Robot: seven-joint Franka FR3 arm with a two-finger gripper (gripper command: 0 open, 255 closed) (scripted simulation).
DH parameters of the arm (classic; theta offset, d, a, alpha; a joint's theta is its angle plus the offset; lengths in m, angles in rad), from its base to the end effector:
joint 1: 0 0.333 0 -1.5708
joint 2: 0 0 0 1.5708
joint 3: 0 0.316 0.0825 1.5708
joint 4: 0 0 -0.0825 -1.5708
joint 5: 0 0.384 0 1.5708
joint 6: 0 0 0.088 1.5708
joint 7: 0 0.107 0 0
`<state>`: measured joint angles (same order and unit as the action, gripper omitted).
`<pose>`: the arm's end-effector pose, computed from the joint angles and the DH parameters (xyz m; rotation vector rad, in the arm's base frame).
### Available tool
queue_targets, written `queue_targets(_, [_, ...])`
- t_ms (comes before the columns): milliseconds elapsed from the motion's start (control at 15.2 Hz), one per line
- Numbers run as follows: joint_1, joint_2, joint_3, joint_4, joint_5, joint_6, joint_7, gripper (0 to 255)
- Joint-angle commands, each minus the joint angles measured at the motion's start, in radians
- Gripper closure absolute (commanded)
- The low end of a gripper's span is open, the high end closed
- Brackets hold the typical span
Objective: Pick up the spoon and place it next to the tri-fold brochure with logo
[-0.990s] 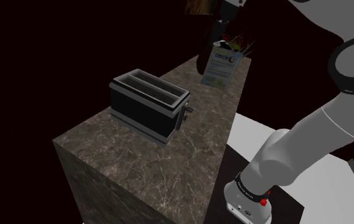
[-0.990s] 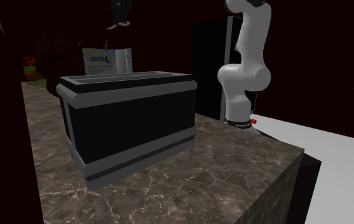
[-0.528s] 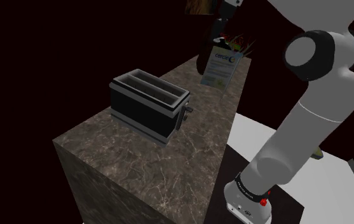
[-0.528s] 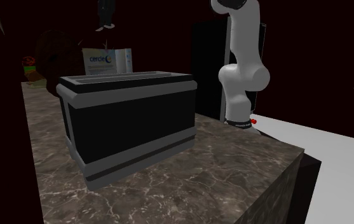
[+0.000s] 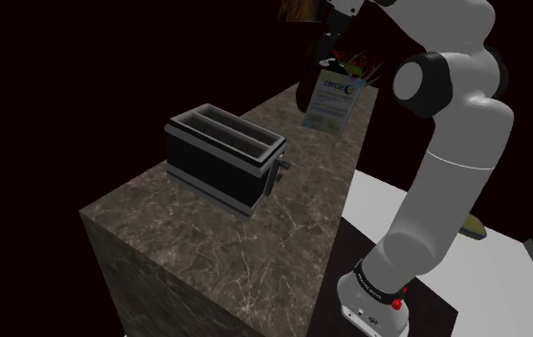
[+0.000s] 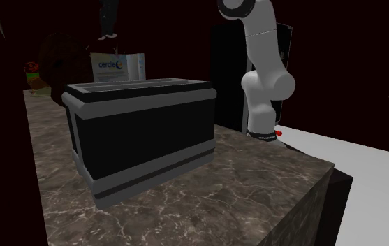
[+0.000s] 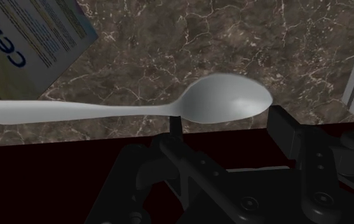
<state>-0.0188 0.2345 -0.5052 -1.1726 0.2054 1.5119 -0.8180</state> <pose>0.5603 -0.2433 0.6829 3.0781 0.5266 0.2494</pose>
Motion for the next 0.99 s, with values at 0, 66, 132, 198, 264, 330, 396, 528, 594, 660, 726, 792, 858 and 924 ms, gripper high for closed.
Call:
queue_targets(0, [0.012, -0.018, 0.002, -0.052, -0.011, 0.037, 0.003, 255])
queue_targets(66, [0.017, -0.027, 0.003, -0.078, -0.016, 0.055, 0.003, 255])
queue_targets(132, [0.021, -0.035, 0.003, -0.102, -0.02, 0.072, 0.004, 255])
queue_targets(198, [0.025, -0.043, 0.004, -0.126, -0.024, 0.089, 0.004, 255])
queue_targets(264, [0.028, -0.05, 0.005, -0.149, -0.028, 0.106, 0.005, 255])
queue_targets(330, [0.032, -0.056, 0.006, -0.171, -0.032, 0.123, 0.005, 255])
queue_targets(396, [0.035, -0.062, 0.006, -0.193, -0.035, 0.139, 0.005, 255])
queue_targets(528, [0.04, -0.073, 0.008, -0.234, -0.041, 0.17, 0.006, 255])
queue_targets(594, [0.042, -0.078, 0.008, -0.253, -0.043, 0.186, 0.006, 255])
queue_targets(660, [0.044, -0.083, 0.009, -0.273, -0.045, 0.201, 0.006, 255])
queue_targets(726, [0.046, -0.087, 0.01, -0.291, -0.047, 0.216, 0.006, 255])
queue_targets(792, [0.048, -0.091, 0.01, -0.309, -0.049, 0.231, 0.005, 255])
queue_targets(858, [0.05, -0.094, 0.011, -0.327, -0.05, 0.246, 0.005, 255])
queue_targets(924, [0.051, -0.097, 0.011, -0.344, -0.052, 0.26, 0.005, 255])
